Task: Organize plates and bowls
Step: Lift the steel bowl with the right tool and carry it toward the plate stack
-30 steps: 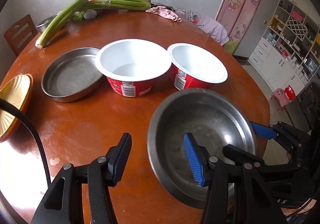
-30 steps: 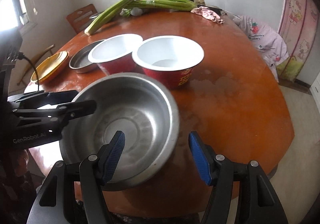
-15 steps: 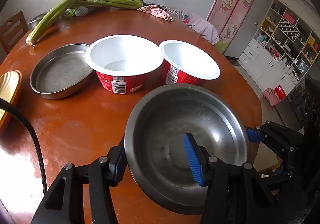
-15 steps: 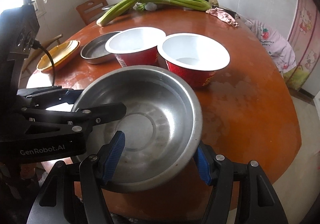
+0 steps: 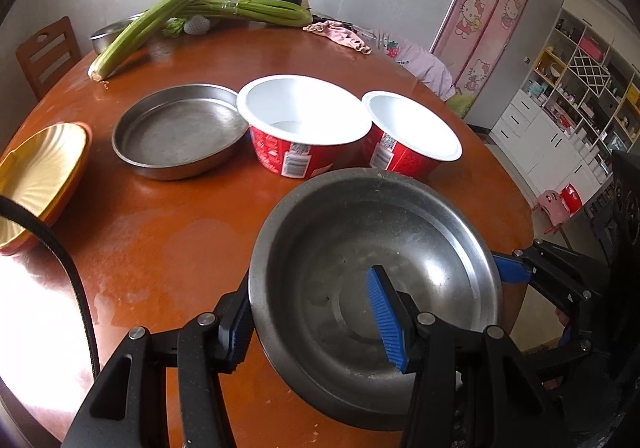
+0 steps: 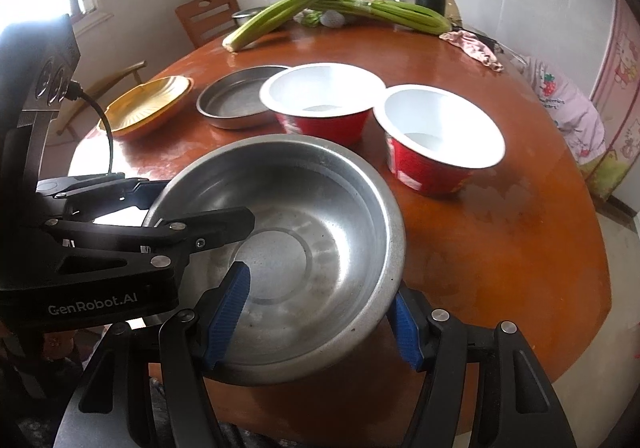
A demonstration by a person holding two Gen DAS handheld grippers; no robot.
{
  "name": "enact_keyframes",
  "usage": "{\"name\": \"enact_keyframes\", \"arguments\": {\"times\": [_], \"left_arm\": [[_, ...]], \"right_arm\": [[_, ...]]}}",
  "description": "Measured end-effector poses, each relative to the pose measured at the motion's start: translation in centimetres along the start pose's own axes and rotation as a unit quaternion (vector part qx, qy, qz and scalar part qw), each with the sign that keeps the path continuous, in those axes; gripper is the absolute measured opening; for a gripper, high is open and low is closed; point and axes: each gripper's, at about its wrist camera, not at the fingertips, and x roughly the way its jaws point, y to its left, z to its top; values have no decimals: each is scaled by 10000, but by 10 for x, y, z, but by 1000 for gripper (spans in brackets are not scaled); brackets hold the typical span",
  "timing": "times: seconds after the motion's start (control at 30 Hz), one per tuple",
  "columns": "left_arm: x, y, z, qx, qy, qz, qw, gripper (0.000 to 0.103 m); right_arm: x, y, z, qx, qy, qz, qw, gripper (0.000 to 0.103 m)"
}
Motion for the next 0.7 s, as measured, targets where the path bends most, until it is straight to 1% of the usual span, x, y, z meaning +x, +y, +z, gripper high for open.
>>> {"name": "enact_keyframes", "arguments": {"times": [0.23,0.57,0.7], "left_arm": [[0,3,-5,31,30,6,10000,53],[4,-5,-6,145,56,-9,9999,53],[3,-8,-5,176,10,9,9998,53]], "right_arm": [[6,6,-5,36,78,22,10000,68],[3,-2,-8,114,62,-3,9999,68],[2,-5,-9,159,45,0,9999,68]]}}
